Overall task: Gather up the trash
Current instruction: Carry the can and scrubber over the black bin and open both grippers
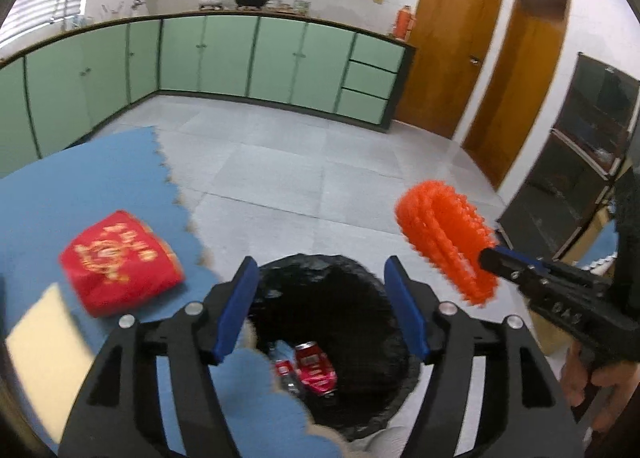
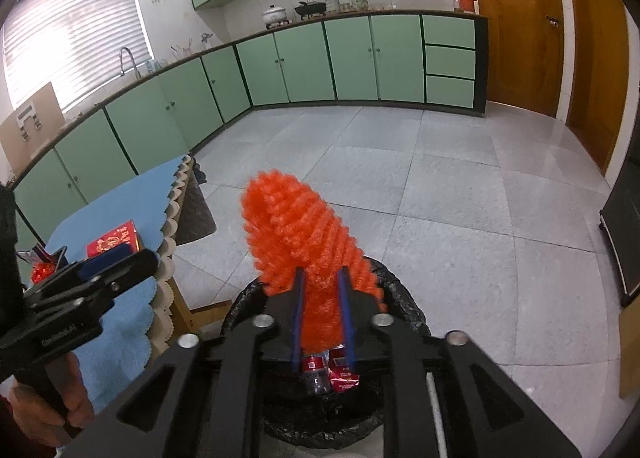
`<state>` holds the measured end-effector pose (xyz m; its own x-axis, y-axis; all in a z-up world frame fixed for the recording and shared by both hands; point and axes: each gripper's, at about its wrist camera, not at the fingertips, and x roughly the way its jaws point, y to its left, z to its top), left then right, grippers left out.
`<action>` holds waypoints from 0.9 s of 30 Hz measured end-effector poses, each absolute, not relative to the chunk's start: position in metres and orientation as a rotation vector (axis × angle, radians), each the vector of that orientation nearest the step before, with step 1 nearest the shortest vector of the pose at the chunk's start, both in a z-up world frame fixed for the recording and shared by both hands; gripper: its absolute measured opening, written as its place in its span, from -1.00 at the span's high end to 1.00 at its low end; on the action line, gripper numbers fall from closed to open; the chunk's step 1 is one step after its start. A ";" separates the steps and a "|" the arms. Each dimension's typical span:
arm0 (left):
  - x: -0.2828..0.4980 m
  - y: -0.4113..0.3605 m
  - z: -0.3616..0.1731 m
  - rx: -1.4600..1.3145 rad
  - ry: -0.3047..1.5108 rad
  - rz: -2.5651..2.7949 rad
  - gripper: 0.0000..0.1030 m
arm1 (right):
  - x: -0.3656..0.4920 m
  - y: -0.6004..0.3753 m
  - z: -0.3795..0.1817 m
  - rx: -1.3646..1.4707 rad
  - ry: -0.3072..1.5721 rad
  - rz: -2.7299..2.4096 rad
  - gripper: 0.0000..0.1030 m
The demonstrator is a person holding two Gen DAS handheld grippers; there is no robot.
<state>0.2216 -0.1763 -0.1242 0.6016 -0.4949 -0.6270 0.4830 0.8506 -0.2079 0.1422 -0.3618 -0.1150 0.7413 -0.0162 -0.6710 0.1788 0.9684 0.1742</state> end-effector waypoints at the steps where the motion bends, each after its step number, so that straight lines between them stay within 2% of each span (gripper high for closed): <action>1: 0.223 -0.174 -0.125 -0.011 0.738 -0.551 -0.27 | 0.143 -0.359 -0.114 0.231 0.726 -0.109 0.45; 3: 0.226 -0.170 -0.126 -0.014 0.750 -0.534 -0.29 | 0.143 -0.355 -0.111 0.226 0.717 -0.107 0.28; 8: 0.223 -0.166 -0.119 -0.016 0.737 -0.520 -0.36 | 0.139 -0.346 -0.100 0.210 0.691 -0.099 0.06; 13: 0.214 -0.156 -0.109 -0.025 0.706 -0.502 -0.47 | 0.132 -0.340 -0.085 0.196 0.651 -0.111 -0.37; 14: 0.213 -0.152 -0.107 -0.029 0.703 -0.496 -0.49 | 0.130 -0.338 -0.084 0.194 0.644 -0.111 -0.40; 16: 0.209 -0.143 -0.102 -0.039 0.692 -0.479 -0.53 | 0.127 -0.334 -0.077 0.187 0.625 -0.110 -0.61; 19: 0.202 -0.124 -0.091 -0.045 0.659 -0.435 -0.59 | 0.125 -0.324 -0.069 0.176 0.598 -0.103 -0.73; 27: 0.181 -0.062 -0.077 0.004 0.581 -0.272 -0.61 | 0.134 -0.287 -0.064 0.159 0.570 -0.020 -0.74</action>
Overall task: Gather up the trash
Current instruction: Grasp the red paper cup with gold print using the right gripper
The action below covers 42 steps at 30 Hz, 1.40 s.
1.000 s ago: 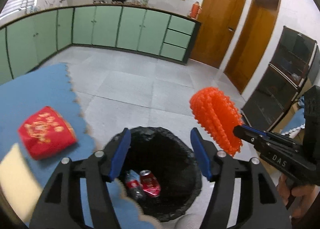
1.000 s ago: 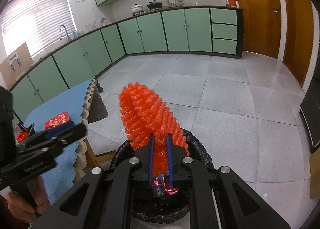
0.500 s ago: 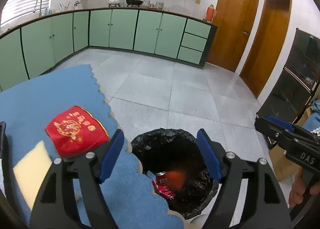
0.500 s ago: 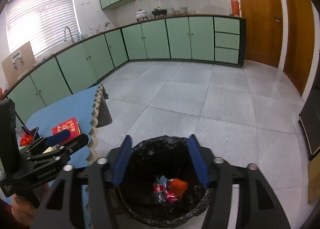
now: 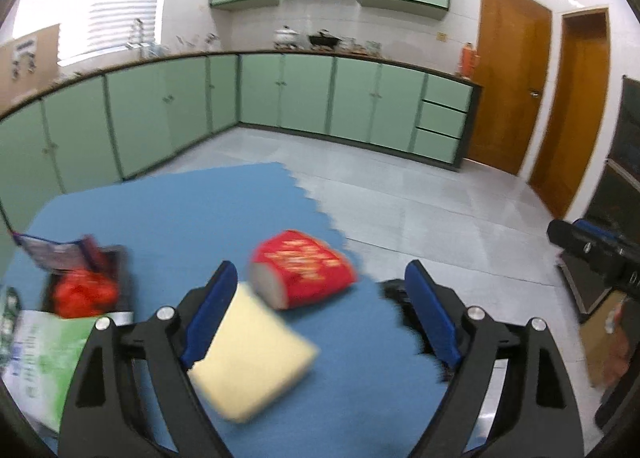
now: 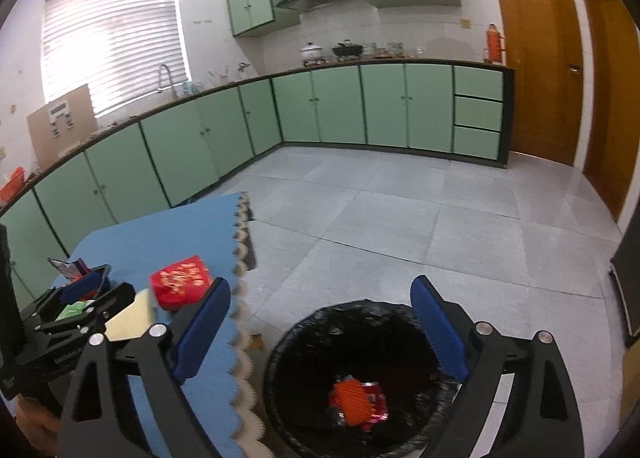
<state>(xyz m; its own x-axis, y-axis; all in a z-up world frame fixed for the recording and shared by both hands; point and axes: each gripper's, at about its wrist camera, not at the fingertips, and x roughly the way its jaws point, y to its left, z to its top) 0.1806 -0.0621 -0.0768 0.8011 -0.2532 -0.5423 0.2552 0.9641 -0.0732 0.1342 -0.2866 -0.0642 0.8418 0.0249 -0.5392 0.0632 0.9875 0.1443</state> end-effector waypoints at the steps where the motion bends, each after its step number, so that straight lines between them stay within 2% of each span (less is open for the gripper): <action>1: 0.180 -0.054 -0.077 0.007 0.579 -0.251 -0.62 | 0.138 -0.280 -0.066 0.157 0.571 -0.006 -0.74; 12: 0.171 0.011 -0.081 -0.003 0.579 -0.103 -0.62 | 0.187 -0.192 -0.099 0.088 0.639 0.146 -0.73; 25: 0.193 0.036 -0.083 -0.012 0.596 -0.034 -0.64 | 0.249 -0.147 -0.136 0.020 0.761 0.281 -0.88; 40: 0.213 0.048 -0.100 -0.059 0.655 0.000 -0.64 | 0.286 -0.138 -0.159 -0.015 0.871 0.301 -0.88; 42: 0.214 0.048 -0.099 -0.063 0.655 -0.004 -0.64 | 0.288 -0.137 -0.161 -0.020 0.881 0.312 -0.77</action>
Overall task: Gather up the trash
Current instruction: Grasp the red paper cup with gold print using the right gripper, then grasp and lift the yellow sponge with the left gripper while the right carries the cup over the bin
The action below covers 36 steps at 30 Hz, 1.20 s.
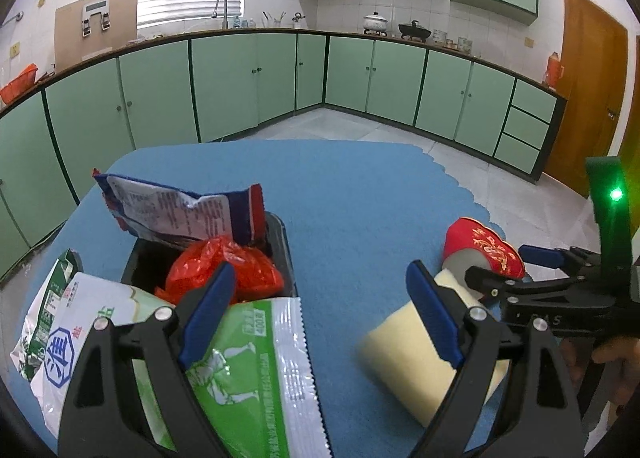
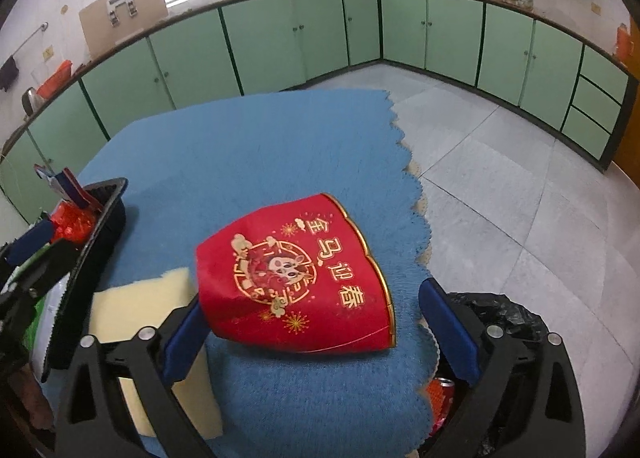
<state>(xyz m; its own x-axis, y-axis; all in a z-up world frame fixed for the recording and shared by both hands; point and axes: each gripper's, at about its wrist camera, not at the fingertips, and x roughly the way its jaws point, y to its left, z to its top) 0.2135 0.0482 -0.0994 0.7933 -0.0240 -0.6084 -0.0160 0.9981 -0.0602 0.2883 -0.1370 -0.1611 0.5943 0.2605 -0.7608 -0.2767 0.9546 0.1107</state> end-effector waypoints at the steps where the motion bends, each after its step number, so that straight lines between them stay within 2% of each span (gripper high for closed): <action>1: 0.214 0.049 -0.099 -0.063 0.655 -0.005 -0.64 | 0.289 -0.137 -0.162 -0.020 0.886 0.322 -0.58; 12: 0.205 0.040 -0.094 -0.056 0.644 -0.033 -0.64 | 0.271 -0.144 -0.148 -0.019 0.847 0.317 -0.57; 23: 0.188 -0.029 -0.110 -0.075 0.696 -0.145 -0.72 | 0.234 -0.209 -0.109 0.020 0.764 0.189 -0.57; 28: 0.190 -0.044 -0.128 -0.075 0.727 -0.076 -0.74 | 0.222 -0.224 -0.107 0.024 0.752 0.170 -0.57; 36: 0.192 -0.060 -0.129 -0.045 0.731 0.029 -0.81 | 0.214 -0.232 -0.114 0.047 0.751 0.177 -0.57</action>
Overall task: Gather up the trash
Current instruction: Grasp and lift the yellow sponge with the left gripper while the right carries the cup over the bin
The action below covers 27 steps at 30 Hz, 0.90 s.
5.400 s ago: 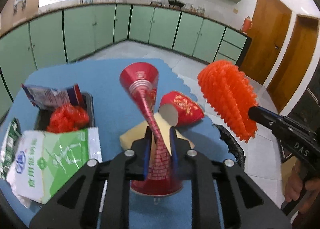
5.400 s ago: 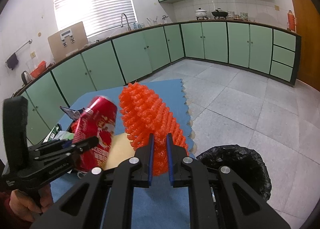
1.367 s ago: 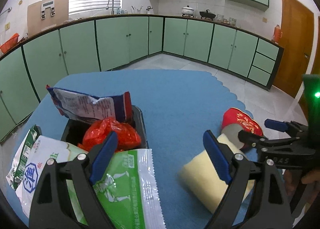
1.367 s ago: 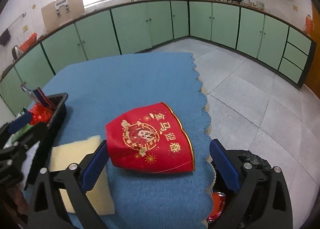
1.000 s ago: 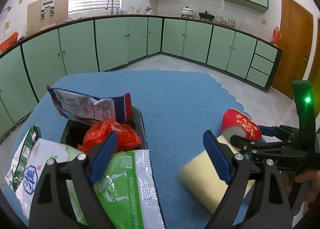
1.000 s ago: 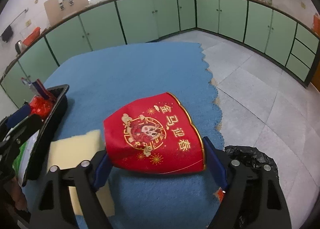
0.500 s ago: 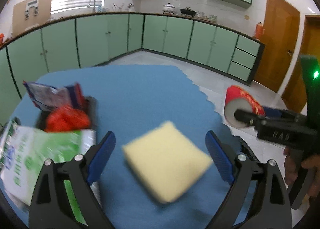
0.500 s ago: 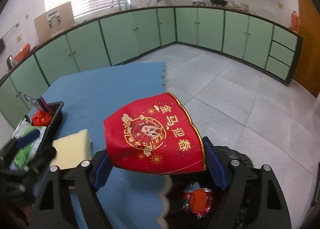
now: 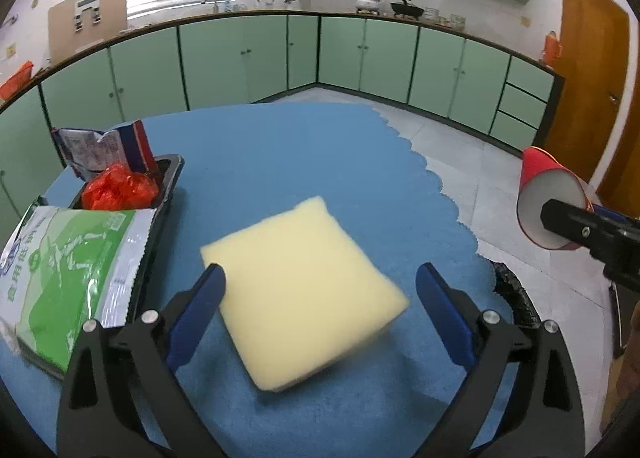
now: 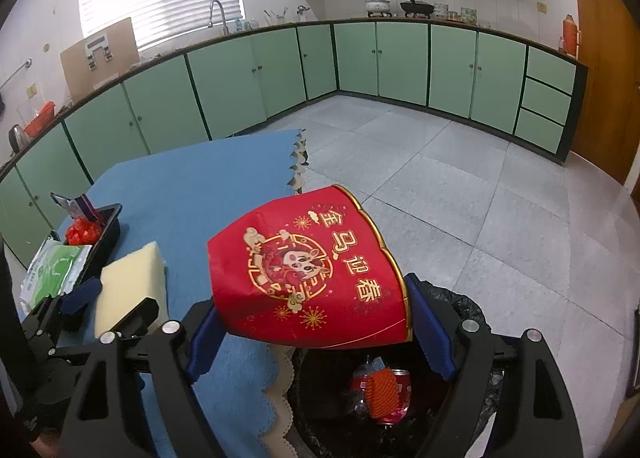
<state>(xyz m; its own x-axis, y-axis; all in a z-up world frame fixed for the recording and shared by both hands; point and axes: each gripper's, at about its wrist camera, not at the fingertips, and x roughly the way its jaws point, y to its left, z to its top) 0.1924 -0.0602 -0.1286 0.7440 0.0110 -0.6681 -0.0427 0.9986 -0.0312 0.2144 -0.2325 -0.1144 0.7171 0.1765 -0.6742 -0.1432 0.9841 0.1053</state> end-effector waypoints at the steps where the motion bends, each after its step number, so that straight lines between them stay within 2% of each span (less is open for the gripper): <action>1: 0.191 -0.062 -0.128 -0.042 0.736 0.041 -0.81 | 0.214 -0.232 -0.115 0.047 0.750 0.178 -0.57; 27: 0.190 -0.062 -0.131 -0.033 0.738 0.052 -0.83 | 0.213 -0.230 -0.118 0.008 0.780 0.180 -0.57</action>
<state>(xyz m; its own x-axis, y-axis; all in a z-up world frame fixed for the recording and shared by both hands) 0.1901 -0.0623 -0.1313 0.7385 0.0355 -0.6733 -0.0589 0.9982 -0.0119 0.2135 -0.2300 -0.1185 0.6960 0.1644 -0.6990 -0.1588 0.9846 0.0734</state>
